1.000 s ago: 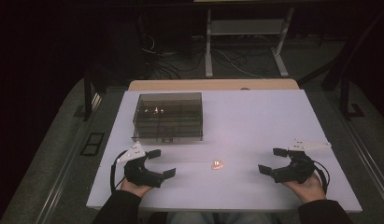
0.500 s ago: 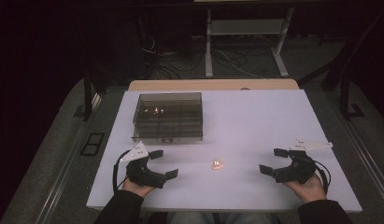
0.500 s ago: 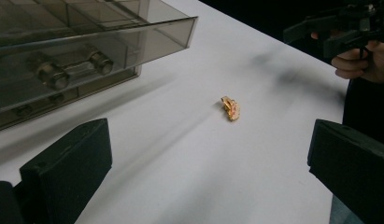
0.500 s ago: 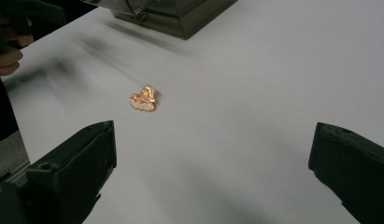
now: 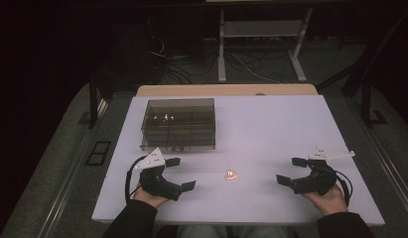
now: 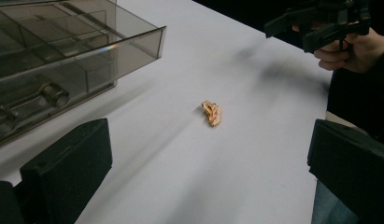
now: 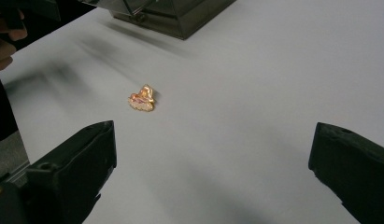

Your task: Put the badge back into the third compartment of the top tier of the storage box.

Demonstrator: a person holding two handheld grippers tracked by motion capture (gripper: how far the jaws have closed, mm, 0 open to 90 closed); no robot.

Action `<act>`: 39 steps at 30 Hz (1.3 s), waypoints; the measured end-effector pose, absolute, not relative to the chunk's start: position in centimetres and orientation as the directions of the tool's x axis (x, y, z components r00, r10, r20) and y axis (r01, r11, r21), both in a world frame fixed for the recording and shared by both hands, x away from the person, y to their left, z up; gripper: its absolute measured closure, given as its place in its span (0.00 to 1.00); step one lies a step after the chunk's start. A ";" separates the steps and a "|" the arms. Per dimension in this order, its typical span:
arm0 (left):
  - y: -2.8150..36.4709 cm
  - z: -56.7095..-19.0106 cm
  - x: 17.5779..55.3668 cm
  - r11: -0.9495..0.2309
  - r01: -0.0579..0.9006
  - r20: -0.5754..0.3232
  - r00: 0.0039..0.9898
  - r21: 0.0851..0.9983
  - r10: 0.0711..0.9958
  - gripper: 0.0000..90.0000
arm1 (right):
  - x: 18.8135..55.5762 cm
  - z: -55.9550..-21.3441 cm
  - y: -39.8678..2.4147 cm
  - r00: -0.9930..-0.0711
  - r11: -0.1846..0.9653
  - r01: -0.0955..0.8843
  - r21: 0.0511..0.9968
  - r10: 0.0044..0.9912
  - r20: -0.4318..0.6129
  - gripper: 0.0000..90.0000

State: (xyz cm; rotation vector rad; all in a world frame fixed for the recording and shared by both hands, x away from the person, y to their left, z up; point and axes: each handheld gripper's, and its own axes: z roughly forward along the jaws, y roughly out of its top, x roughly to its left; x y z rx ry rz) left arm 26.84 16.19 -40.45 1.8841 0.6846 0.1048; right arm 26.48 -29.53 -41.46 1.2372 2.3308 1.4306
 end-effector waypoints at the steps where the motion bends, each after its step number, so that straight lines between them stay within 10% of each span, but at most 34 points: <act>1: 16.2 -40.4 26.8 -0.257 0.408 -0.239 0.831 0.876 0.503 0.00 | 26.5 -41.5 -29.5 -0.652 0.210 0.571 0.794 0.703 0.283 0.00; 39: 11.3 -37.8 28.9 -0.362 0.371 -0.224 0.895 0.855 0.386 0.00 | 26.4 -41.4 -29.5 -0.658 0.212 0.560 0.801 0.701 0.274 0.00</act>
